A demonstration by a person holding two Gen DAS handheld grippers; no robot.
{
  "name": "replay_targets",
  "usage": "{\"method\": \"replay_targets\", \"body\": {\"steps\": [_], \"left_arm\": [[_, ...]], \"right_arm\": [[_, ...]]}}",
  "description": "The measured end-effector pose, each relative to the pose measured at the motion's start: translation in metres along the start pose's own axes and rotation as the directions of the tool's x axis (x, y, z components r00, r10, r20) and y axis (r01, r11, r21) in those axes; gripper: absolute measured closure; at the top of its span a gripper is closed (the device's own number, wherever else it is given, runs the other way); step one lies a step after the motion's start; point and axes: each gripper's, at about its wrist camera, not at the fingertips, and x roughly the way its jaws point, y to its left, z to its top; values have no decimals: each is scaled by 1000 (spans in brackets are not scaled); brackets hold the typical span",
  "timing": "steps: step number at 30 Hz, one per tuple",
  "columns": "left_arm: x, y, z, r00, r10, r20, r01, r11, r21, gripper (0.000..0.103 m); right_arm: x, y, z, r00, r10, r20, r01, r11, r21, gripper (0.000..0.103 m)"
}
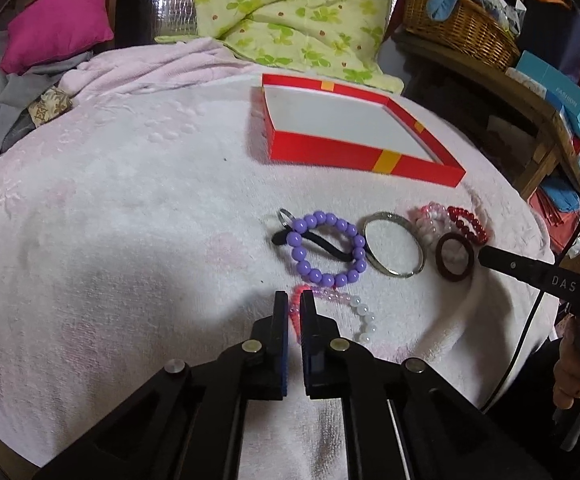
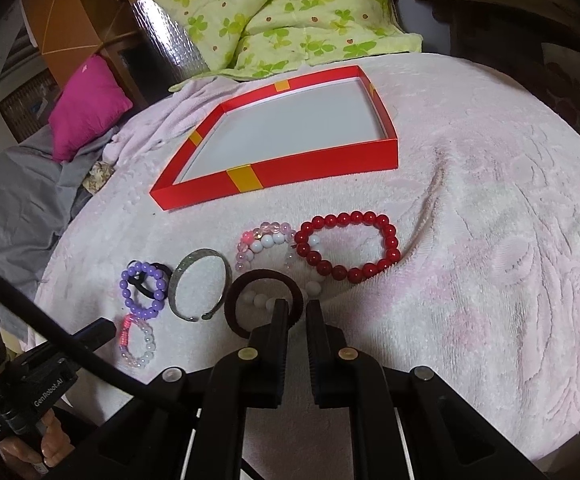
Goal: Organize jewelry
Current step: 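Grasp the pink-and-white bead bracelet with the left gripper while the right grasps the maroon bangle, then lift both held bracelets and carry them over the red box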
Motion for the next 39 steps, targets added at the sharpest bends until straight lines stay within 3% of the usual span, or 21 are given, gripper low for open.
{"method": "replay_targets", "body": {"steps": [5,7,8,9,13,15,17,22,33,39], "left_arm": [[8,0,1,1000,-1,-30,1,1000,13,97],[13,-3,0,999,4,-55,-2,1000,24,86],[17,-5,-1,998,10,-66,-8,1000,26,72],[18,-5,-3,998,17,-68,-15,1000,25,68],[23,-8,-2,998,33,-59,-31,999,40,68],[27,-10,-4,996,63,-64,-59,996,67,87],[27,-12,-5,996,70,-59,-65,994,83,95],[19,-8,-3,998,41,-39,-38,997,67,96],[-36,-8,20,987,-23,157,10,997,82,96],[-52,-25,82,964,-75,254,43,991,130,96]], "right_arm": [[0,-1,1,1000,8,-2,-8,1000,8,93],[1,-1,1,1000,12,-9,-12,1000,10,93],[2,0,1,1000,10,-11,-10,1000,9,93],[2,0,0,1000,9,-13,-9,1000,8,93],[3,4,-2,1000,4,-17,-4,1000,-7,93],[4,5,-3,1000,2,-19,-2,1000,-8,93],[4,5,-3,1000,-3,-20,2,1000,-8,93],[-1,8,-3,1000,-26,13,26,999,-31,93],[-14,10,15,994,10,106,-6,999,-33,93],[-10,6,52,988,56,143,-59,998,16,93]]}}
